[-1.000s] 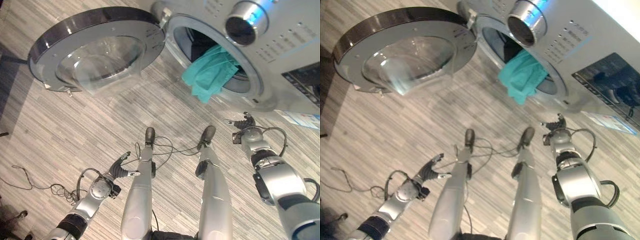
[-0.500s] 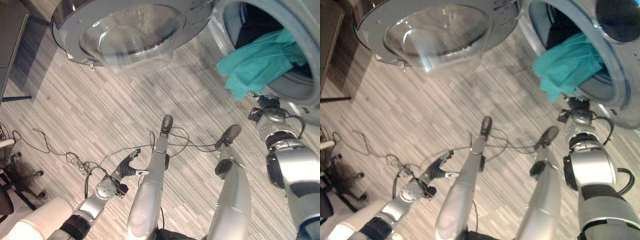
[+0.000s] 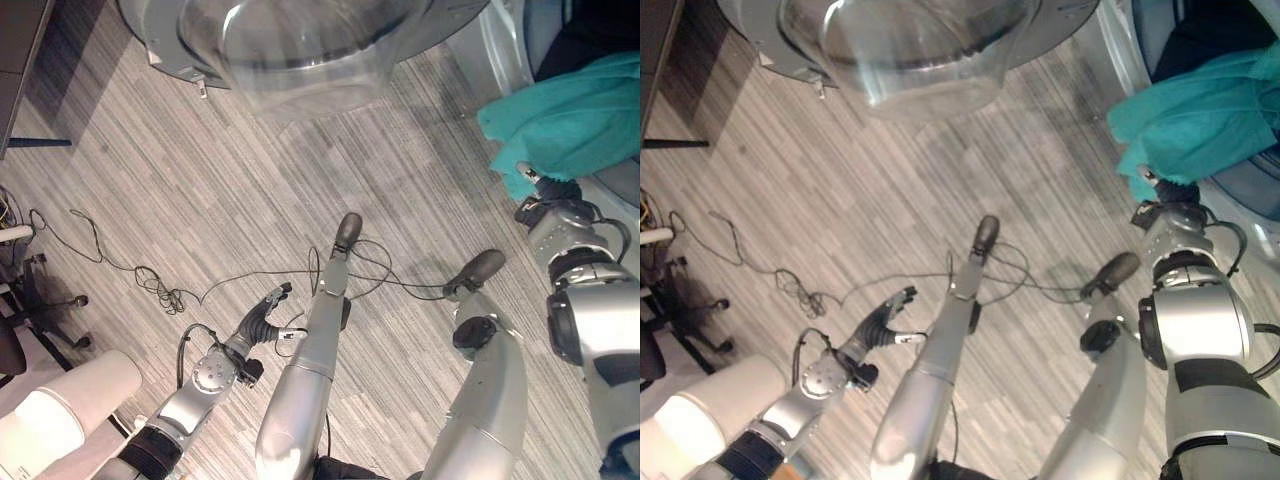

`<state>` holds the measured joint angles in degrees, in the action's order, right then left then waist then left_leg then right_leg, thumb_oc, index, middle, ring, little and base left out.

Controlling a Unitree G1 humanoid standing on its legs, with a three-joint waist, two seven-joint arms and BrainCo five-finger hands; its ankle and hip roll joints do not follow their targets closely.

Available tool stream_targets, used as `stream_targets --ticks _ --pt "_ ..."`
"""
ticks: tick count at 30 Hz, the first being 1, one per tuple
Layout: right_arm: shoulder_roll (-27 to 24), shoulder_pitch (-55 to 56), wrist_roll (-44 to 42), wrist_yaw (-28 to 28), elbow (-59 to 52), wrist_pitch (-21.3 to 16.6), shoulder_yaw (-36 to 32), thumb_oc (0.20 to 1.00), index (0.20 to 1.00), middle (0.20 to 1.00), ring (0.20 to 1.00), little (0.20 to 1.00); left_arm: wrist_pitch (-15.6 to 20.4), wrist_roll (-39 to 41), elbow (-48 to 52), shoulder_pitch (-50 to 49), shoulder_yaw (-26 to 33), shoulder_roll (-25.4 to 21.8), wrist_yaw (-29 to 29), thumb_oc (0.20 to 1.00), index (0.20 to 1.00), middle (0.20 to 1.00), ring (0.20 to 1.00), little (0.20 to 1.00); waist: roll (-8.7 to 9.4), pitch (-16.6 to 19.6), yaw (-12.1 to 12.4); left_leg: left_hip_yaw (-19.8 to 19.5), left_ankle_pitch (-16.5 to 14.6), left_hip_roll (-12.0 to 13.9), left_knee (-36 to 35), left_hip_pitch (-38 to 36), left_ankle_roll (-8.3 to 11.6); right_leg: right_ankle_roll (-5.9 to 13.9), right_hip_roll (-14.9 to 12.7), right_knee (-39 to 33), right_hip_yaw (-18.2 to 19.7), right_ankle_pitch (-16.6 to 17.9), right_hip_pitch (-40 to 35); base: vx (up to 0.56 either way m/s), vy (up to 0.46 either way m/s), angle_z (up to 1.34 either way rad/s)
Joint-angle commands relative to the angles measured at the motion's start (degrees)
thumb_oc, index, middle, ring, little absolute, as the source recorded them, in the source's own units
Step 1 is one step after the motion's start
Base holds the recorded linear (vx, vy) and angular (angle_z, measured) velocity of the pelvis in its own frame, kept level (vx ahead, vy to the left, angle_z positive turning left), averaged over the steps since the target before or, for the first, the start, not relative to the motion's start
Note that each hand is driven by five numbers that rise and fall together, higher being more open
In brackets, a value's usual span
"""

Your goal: Grab the laundry basket,head to the washer,open it,put in the laundry and shut it.

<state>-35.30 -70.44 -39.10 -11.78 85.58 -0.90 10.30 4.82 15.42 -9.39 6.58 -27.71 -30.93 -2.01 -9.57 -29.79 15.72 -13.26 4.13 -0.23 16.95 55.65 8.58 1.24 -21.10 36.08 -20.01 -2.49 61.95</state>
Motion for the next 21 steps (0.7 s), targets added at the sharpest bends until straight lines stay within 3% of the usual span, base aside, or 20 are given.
stream_targets --ticks 1,6,7,8,9,21 --pt "-2.7 0.4 0.3 0.2 -1.0 -1.1 2.9 1.0 1.0 1.0 1.0 1.0 1.5 1.5 3.0 -2.2 -1.0 0.5 -0.5 1.0 1.0 1.0 1.0 1.0 -4.72 1.2 -0.1 3.0 -2.8 -1.7 0.8 4.5 -3.64 5.36 4.6 -1.8 0.1 -8.6 -3.0 0.01 0.003 0.04" --pt "-4.1 -1.9 -0.9 -1.4 -1.3 -2.1 2.5 1.0 1.0 1.0 1.0 1.0 1.7 2.0 4.2 -2.6 -0.9 0.0 -0.9 1.0 1.0 1.0 1.0 1.0 -4.67 1.6 0.7 2.6 -2.7 -2.0 0.7 5.1 -3.49 5.54 4.4 -1.4 -0.2 -9.0 -2.6 0.0 0.001 0.05" --pt "-6.6 -3.8 -1.9 -3.0 -1.6 -2.9 2.2 0.416 0.416 0.416 0.416 0.416 2.0 2.0 4.8 -3.0 -0.4 -0.3 -1.2 1.0 1.0 1.0 1.0 1.0 -4.46 1.8 0.9 2.5 -2.6 -1.9 0.3 5.4 -3.38 5.6 4.4 -1.5 -0.6 -9.2 -2.4 0.0 -0.001 0.07" --pt "-6.7 -3.9 -1.9 -3.0 -1.5 -2.9 2.2 0.335 0.335 0.335 0.335 0.335 2.0 2.0 4.8 -2.9 -0.5 -0.3 -1.2 1.0 1.0 1.0 1.0 1.0 -4.47 1.8 1.0 2.5 -2.6 -1.9 0.3 5.4 -3.37 5.59 4.4 -1.5 -0.6 -9.2 -2.4 0.0 -0.001 0.08" --pt "-6.7 -3.9 -2.0 -3.0 -1.5 -3.0 2.2 0.2 0.2 0.2 0.2 0.2 2.0 2.0 4.8 -2.9 -0.5 -0.3 -1.2 1.0 1.0 1.0 1.0 1.0 -4.47 1.8 1.0 2.5 -2.6 -1.9 0.3 5.4 -3.37 5.58 4.4 -1.5 -0.6 -9.1 -2.4 0.0 0.004 0.06" --pt "-9.1 -7.2 -6.0 -3.5 -1.3 -4.5 2.3 0.2 0.2 0.2 0.2 0.2 2.1 2.1 5.1 -2.5 0.6 -0.7 -2.2 1.0 1.0 1.0 1.0 1.0 -3.22 1.9 0.2 2.5 -2.5 -1.5 -0.1 5.9 -3.09 5.63 5.0 -2.2 -0.3 -8.8 -2.2 0.0 0.001 0.01"
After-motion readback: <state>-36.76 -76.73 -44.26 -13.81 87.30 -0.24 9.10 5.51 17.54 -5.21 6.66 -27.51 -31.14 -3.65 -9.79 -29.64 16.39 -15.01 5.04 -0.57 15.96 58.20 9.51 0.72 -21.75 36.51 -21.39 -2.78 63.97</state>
